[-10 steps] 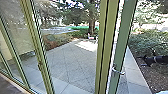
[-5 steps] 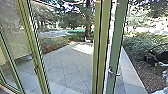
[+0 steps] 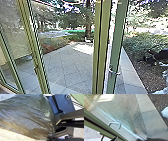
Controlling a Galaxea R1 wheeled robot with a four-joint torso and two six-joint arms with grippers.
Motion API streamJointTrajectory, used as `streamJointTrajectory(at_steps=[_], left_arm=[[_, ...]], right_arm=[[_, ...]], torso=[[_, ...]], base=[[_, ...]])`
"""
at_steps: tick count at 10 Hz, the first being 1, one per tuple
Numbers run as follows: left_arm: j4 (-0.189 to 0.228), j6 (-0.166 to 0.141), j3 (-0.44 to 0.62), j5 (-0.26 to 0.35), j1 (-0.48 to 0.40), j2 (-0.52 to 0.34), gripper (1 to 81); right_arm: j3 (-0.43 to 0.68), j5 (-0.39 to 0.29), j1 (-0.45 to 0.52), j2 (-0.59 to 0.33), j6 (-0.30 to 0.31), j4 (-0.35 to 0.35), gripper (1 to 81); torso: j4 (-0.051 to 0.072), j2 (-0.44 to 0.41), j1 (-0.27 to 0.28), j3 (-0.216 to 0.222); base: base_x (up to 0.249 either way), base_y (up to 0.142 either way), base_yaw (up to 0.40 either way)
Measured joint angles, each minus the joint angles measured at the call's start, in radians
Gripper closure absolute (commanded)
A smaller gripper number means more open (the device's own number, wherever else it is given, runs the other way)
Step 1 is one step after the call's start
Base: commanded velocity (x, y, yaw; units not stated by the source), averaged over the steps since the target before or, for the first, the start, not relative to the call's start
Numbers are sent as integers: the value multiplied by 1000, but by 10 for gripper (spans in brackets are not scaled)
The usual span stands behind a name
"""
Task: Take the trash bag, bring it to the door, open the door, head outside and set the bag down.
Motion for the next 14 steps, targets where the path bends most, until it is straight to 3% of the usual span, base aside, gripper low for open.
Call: streamJointTrajectory(at_steps=[3, 7, 8, 9, 13, 14], left_arm=[[-1, 0, 0, 2, 0, -1, 811], [-2, -1, 0, 3, 0, -3, 811], [-3, -1, 0, 10, 2, -3, 811], [-11, -1, 0, 15, 3, -3, 811], [-22, -1, 0, 18, 6, -2, 811], [-27, -1, 0, 18, 8, -2, 811]], right_arm=[[-68, 17, -10, 42, -30, -79, 10], [-164, 73, -8, 73, -175, -174, 10], [-181, 105, -9, 77, -196, -219, 10], [-195, 138, -11, 79, -208, -254, 10], [-266, 186, -42, 60, -235, -377, 10], [-285, 193, -43, 60, -252, -401, 10]], torso=[[0, 0, -1, 0], [-2, 0, -1, 0], [-13, 0, 0, 0], [-31, 0, 0, 3], [-119, 0, 0, 37], [-135, 0, 0, 42]], base=[[0, 0, 0], [0, 0, 0], [0, 0, 0], [0, 0, 0], [0, 0, 0], [0, 0, 0]])
